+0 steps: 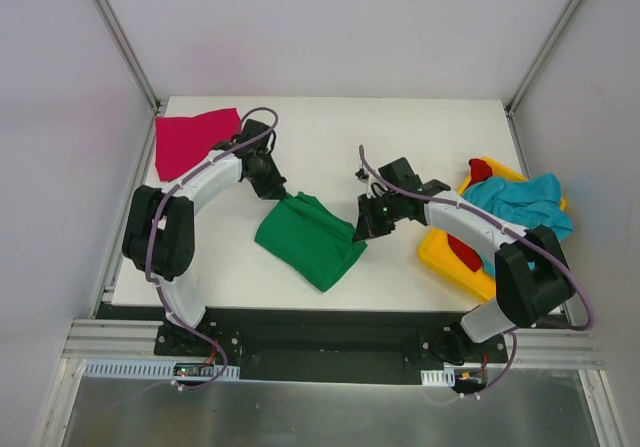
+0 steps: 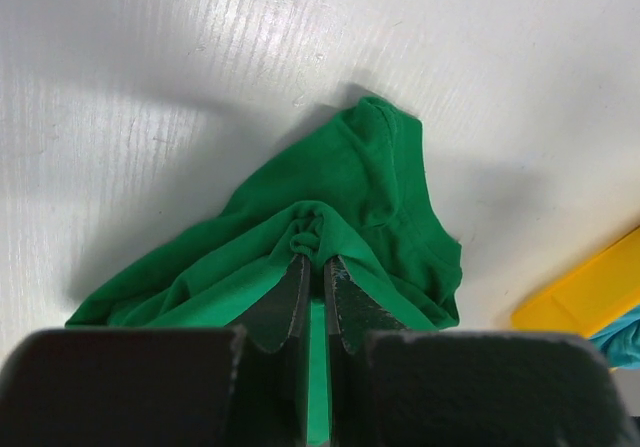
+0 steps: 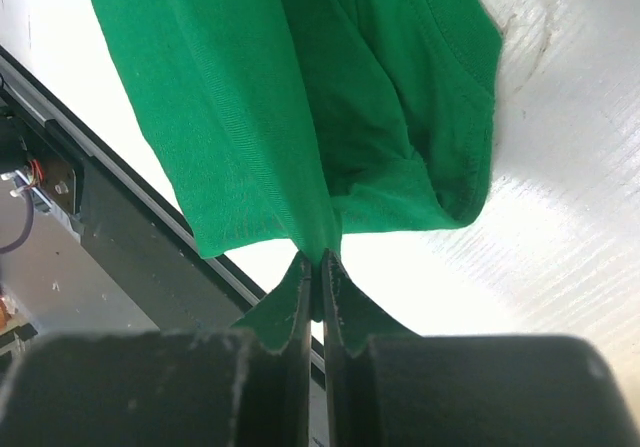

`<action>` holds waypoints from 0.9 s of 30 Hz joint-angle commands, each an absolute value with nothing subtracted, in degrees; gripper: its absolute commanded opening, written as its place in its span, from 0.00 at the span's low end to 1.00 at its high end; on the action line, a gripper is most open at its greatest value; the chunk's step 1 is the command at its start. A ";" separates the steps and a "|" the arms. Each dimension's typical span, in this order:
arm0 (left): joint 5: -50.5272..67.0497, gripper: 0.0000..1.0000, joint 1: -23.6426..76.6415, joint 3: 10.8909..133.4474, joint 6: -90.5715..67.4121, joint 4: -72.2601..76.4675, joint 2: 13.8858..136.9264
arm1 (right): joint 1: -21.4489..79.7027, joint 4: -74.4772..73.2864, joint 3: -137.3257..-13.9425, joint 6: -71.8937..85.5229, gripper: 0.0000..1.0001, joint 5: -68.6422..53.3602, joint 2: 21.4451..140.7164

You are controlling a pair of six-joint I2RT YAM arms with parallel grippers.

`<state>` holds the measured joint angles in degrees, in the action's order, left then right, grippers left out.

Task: Fold and stack the t-shirts
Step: Fold the long partially folded tshirt into a neat square

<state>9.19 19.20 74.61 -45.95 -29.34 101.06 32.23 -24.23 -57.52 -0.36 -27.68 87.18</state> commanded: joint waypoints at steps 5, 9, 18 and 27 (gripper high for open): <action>8.00 0.00 19.51 78.04 -42.89 -28.21 103.00 | 31.55 -26.80 -56.86 3.95 0.05 -24.62 85.60; 8.62 0.00 19.95 79.19 -41.84 -28.21 104.32 | 31.20 -27.95 -56.87 5.79 0.05 -20.06 85.96; 10.80 0.65 20.21 79.72 -40.43 -28.21 103.98 | 31.11 -31.02 -58.35 6.33 0.45 -11.35 85.61; 14.22 0.99 21.62 73.75 -38.59 -28.13 92.12 | 34.80 -24.27 -56.52 5.09 0.96 -18.00 76.91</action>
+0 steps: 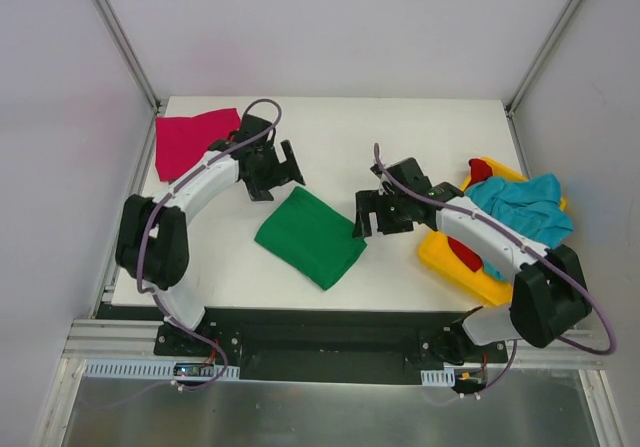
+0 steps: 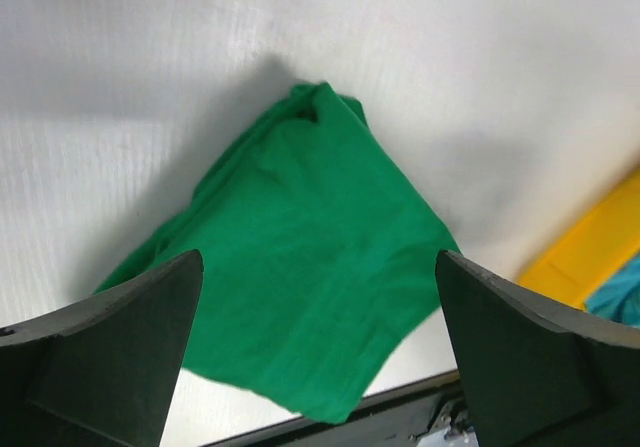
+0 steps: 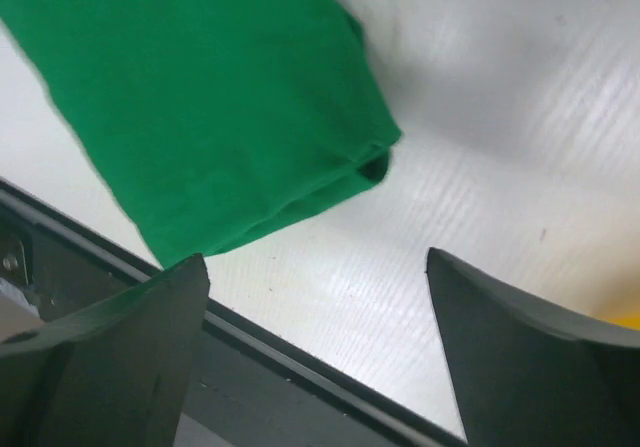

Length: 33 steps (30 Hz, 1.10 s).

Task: Fold and stack the t-shirts
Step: Fold the long partially folded tshirt into a neat square, then put the neatly folded tshirt into the corner of the board with the left arm

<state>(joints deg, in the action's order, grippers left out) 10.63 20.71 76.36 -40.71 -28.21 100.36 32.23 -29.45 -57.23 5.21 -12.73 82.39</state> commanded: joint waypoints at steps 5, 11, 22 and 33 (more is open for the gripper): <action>22.76 0.99 22.06 67.16 -36.74 -25.23 89.56 | 40.50 -9.44 -54.49 13.16 0.96 -28.19 79.27; 29.35 0.99 22.15 59.43 -37.88 -19.70 92.63 | 45.44 -3.96 -56.43 18.27 0.96 -30.93 88.40; 29.62 0.99 23.99 45.63 -40.68 -17.76 91.86 | 37.27 -10.88 -51.76 11.62 0.96 -24.97 98.00; 23.93 0.99 30.67 46.75 -42.72 -18.71 75.15 | 36.91 -24.35 -59.07 0.79 0.96 -22.31 83.86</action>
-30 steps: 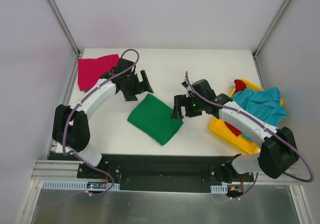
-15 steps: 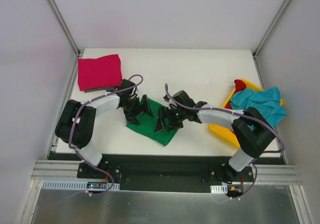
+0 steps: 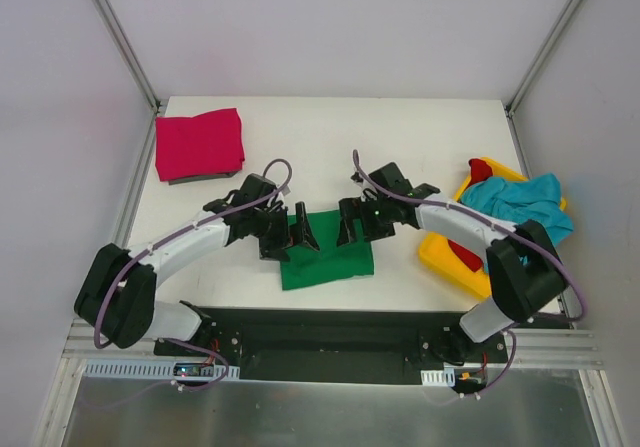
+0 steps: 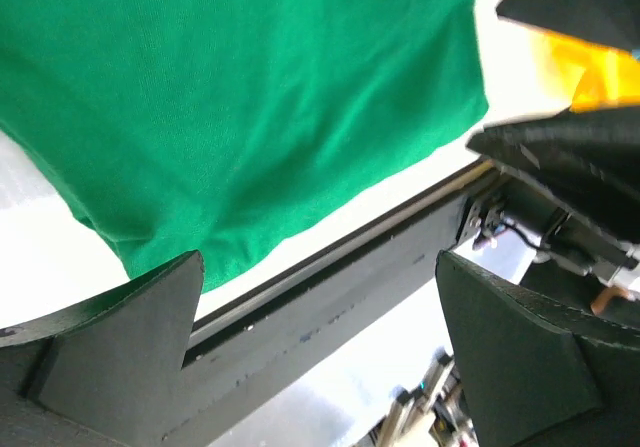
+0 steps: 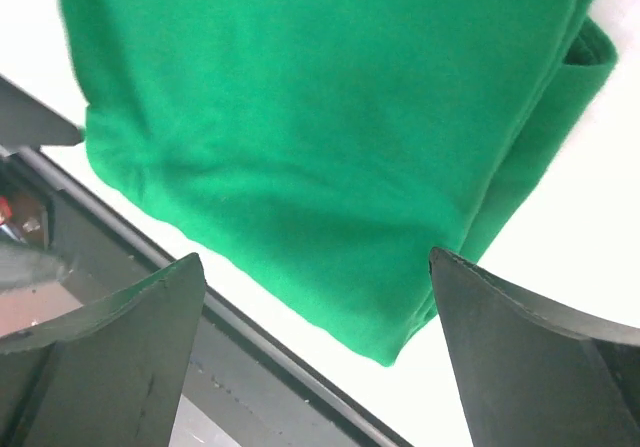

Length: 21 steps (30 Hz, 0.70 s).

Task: Fold and stack the t-shirts
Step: Put the neatly folded tshirt into the corner of the board with the left arm

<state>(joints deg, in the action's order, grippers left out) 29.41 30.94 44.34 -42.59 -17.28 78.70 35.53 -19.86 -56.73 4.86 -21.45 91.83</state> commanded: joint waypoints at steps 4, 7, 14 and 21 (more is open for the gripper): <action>19.87 0.99 29.54 49.39 -42.54 -21.26 76.55 | 41.73 -20.57 -55.55 4.47 0.96 -28.20 80.25; 15.76 0.99 28.57 49.75 -42.98 -23.02 76.99 | 43.77 -17.68 -51.96 8.34 0.96 -29.35 78.32; 12.30 0.99 26.37 47.99 -43.07 -24.26 77.25 | 42.98 -13.45 -43.34 13.09 0.96 -17.25 83.13; 11.08 0.99 24.08 44.91 -42.98 -24.17 79.36 | 41.92 -12.57 -40.87 14.50 0.96 -15.73 87.46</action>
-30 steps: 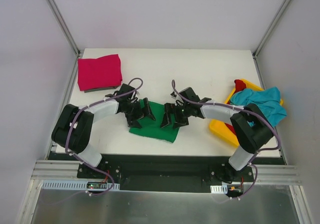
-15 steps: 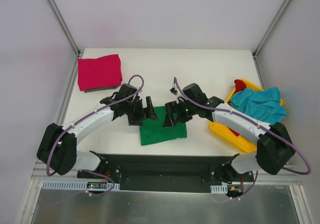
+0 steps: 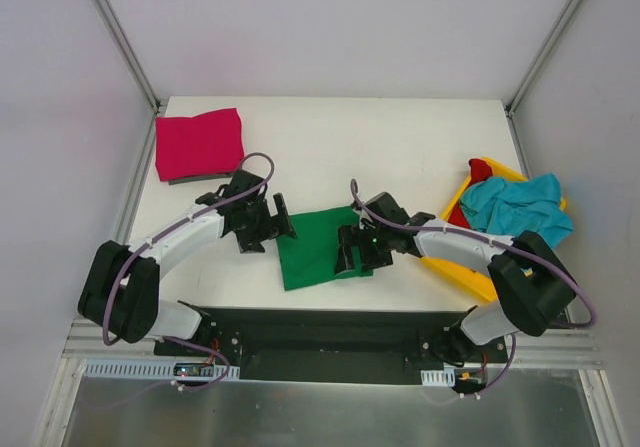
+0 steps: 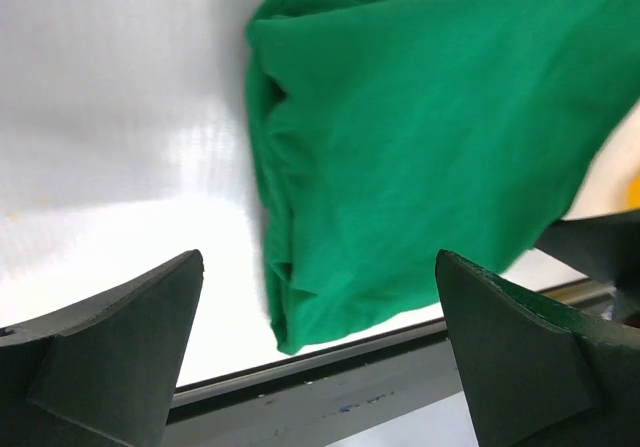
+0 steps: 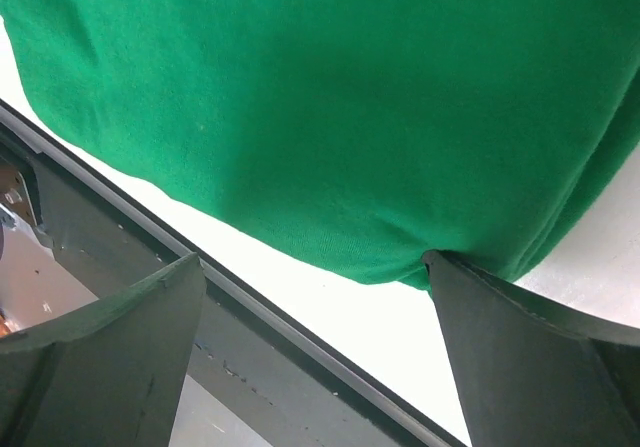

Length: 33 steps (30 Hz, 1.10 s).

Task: Fold and stack the t-shirts
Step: Put the neatly folded tshirt into the corner of the board with the left arm

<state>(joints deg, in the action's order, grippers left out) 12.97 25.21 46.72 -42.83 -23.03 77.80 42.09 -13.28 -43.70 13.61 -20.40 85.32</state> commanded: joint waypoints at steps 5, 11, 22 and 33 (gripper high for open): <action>10.55 0.84 24.08 44.39 -42.72 -22.24 81.56 | 42.10 -12.48 -39.55 14.85 0.96 -16.17 83.15; 11.78 0.62 24.17 44.38 -43.24 -18.98 86.47 | 42.36 -13.62 -39.81 14.33 0.96 -15.73 80.16; 7.92 0.34 29.35 46.67 -47.90 -18.90 95.97 | 42.28 -13.18 -38.85 15.38 0.96 -12.40 80.43; -6.83 0.00 30.94 58.34 -44.48 -26.01 101.34 | 42.28 -17.84 -38.41 9.94 0.96 -2.57 67.61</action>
